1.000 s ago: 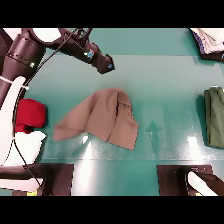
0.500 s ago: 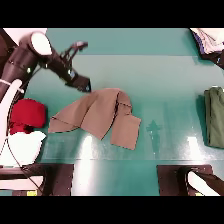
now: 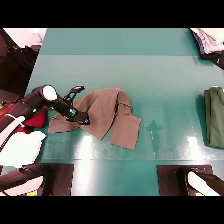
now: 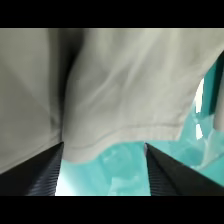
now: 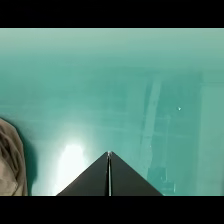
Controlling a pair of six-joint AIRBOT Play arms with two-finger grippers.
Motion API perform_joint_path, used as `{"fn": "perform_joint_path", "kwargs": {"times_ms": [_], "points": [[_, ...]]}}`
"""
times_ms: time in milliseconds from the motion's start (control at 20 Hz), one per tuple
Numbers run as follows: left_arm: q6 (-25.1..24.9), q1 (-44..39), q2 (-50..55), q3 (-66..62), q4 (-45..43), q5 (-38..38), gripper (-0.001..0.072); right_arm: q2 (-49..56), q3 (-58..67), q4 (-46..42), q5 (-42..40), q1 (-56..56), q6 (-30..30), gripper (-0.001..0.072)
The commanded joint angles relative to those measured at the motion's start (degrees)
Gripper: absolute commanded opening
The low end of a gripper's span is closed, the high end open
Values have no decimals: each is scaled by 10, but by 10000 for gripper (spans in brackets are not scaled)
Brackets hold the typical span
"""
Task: Fold the shirts.
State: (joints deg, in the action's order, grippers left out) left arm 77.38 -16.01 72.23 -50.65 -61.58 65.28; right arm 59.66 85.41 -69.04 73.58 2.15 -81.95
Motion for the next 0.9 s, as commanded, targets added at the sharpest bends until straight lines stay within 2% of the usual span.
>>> {"fn": "perform_joint_path", "kwargs": {"times_ms": [0, 150, 200, 300, 350, 450, 600, 650, 700, 750, 850], "points": [[-16, 0, -7, 39, 34, -60, 588, 0, 1, 1, 2, 0, 0, 19], [-16, 0, -2, 39, 33, -75, 587, 0, 1, 1, 2, 0, 0, 19], [-14, 0, -2, 39, 33, -77, 458, 0, 1, 1, 2, 0, 0, 19], [-14, 0, -2, 39, 34, -78, 102, 0, 0, 1, 7, 0, 0, 19], [-13, 0, -3, 38, 33, -77, 22, 0, -2, 2, 8, 0, 0, 19], [-13, 2, -9, 9, 31, -40, 21, -1, -16, 18, 18, 0, 0, 20], [-13, 2, -51, -96, -16, 15, 21, -1, -97, 106, 28, -9, 7, 27], [-13, 2, -68, -135, -35, 27, 21, -1, -135, 127, 25, -20, 18, 131], [-13, 2, -84, -176, -54, 34, 22, -1, -179, 142, 18, -38, 21, 385], [-13, 2, -98, -208, -62, 33, 22, 0, -220, 150, 13, -58, 21, 490], [-13, 2, -116, -254, -61, 27, 22, 14, -303, 157, 9, -106, 21, 486]]}}
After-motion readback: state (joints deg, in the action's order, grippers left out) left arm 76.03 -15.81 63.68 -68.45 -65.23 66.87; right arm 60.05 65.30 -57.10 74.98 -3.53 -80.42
